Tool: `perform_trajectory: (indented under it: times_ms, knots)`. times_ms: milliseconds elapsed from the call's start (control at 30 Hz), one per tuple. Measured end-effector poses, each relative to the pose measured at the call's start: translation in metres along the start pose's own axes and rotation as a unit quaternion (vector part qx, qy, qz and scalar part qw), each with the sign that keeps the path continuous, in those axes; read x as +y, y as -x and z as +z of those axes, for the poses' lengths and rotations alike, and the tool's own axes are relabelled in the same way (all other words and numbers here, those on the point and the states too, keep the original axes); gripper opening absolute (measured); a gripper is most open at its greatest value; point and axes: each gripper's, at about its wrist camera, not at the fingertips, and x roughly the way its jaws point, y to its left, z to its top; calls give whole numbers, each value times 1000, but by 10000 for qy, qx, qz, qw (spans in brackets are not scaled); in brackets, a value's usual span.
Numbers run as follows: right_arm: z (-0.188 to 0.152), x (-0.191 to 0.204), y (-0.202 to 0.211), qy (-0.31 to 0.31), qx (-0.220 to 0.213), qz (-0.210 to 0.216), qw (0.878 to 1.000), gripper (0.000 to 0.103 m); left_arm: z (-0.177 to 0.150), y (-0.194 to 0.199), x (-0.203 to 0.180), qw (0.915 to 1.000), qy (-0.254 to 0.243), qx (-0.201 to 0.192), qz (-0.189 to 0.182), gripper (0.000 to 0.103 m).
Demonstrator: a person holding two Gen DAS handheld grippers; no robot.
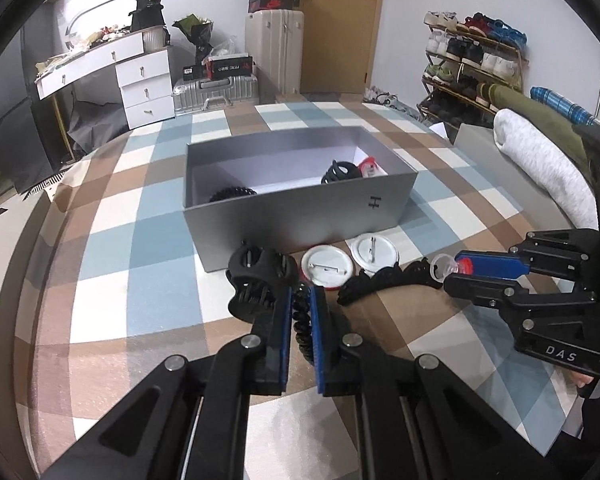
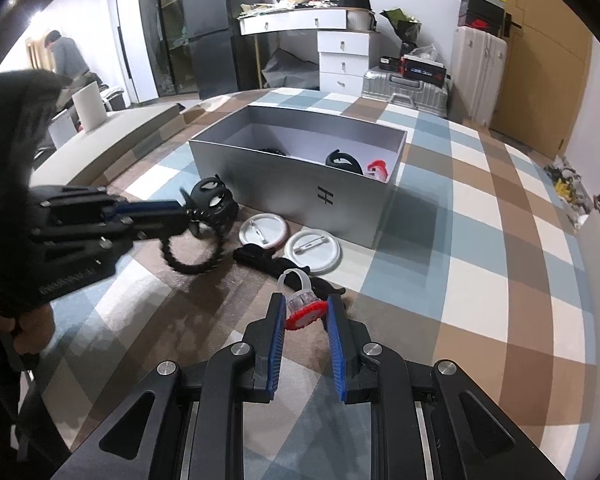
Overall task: Organize jewelry
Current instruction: 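Carry the bottle and coiled hair tie over the grey box with both tools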
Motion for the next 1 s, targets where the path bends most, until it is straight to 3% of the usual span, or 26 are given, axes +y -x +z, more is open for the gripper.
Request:
perform_trajectory:
  times_ms: [733, 1000]
  knots:
    - [14, 2, 6, -138, -336, -30, 9993, 20, 4, 13, 19, 9990, 278, -321, -157, 4]
    - [24, -9, 16, -451, -660, 36, 9968, 20, 15, 17, 20, 9978, 317, -555, -174, 4]
